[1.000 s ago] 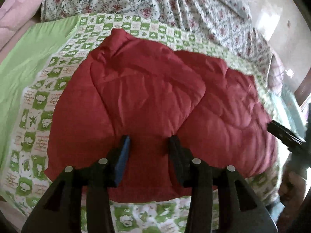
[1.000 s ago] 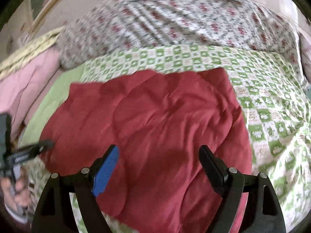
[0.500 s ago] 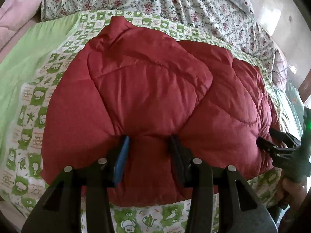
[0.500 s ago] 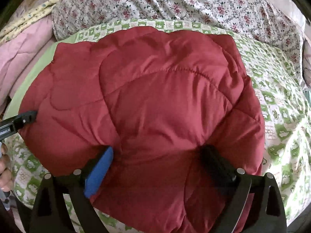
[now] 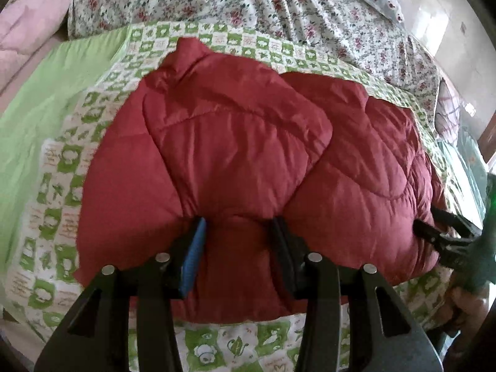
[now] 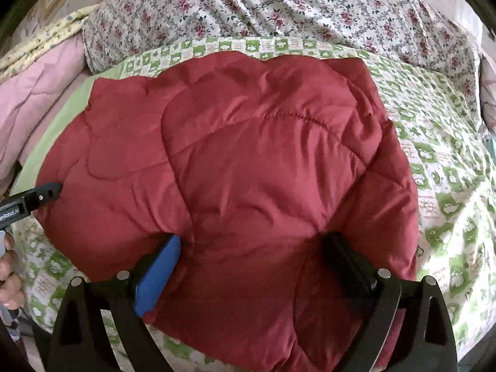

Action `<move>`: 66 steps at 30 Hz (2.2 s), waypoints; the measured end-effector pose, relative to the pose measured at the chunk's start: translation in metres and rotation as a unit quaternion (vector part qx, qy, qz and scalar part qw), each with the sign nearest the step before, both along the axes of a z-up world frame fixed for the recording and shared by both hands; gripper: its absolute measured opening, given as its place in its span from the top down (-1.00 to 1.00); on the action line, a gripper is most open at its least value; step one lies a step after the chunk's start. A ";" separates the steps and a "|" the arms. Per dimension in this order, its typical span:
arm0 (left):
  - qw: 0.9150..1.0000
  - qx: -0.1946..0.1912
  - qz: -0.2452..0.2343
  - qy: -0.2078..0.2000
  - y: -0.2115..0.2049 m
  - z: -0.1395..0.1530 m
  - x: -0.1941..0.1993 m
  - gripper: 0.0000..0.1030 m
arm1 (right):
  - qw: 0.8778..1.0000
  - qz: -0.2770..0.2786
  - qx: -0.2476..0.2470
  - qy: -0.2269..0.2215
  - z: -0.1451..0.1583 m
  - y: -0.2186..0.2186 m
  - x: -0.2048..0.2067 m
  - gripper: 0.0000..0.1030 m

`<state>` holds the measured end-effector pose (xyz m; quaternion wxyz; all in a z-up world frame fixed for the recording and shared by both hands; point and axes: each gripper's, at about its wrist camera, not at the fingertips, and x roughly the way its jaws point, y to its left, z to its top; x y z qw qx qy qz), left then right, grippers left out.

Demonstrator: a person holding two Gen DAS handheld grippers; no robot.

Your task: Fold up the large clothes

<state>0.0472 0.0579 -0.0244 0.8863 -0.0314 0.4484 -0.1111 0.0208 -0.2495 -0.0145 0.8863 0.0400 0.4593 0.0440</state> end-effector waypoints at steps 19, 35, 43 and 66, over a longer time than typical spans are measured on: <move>1.000 -0.009 -0.002 0.005 0.000 -0.003 0.027 0.11 | 1.000 -0.010 0.019 0.018 -0.005 -0.019 0.078 -0.81; 1.000 0.005 -0.002 0.015 -0.012 -0.020 0.054 0.02 | 1.000 -0.007 0.009 -0.001 0.010 -0.009 0.042 -0.80; 1.000 -0.021 0.004 0.004 -0.005 0.004 0.029 0.02 | 1.000 -0.006 0.007 0.002 -0.014 -0.008 0.045 -0.89; 1.000 0.014 0.005 0.008 -0.014 -0.007 0.016 -0.05 | 1.000 -0.005 0.003 0.017 -0.014 -0.013 0.022 -0.89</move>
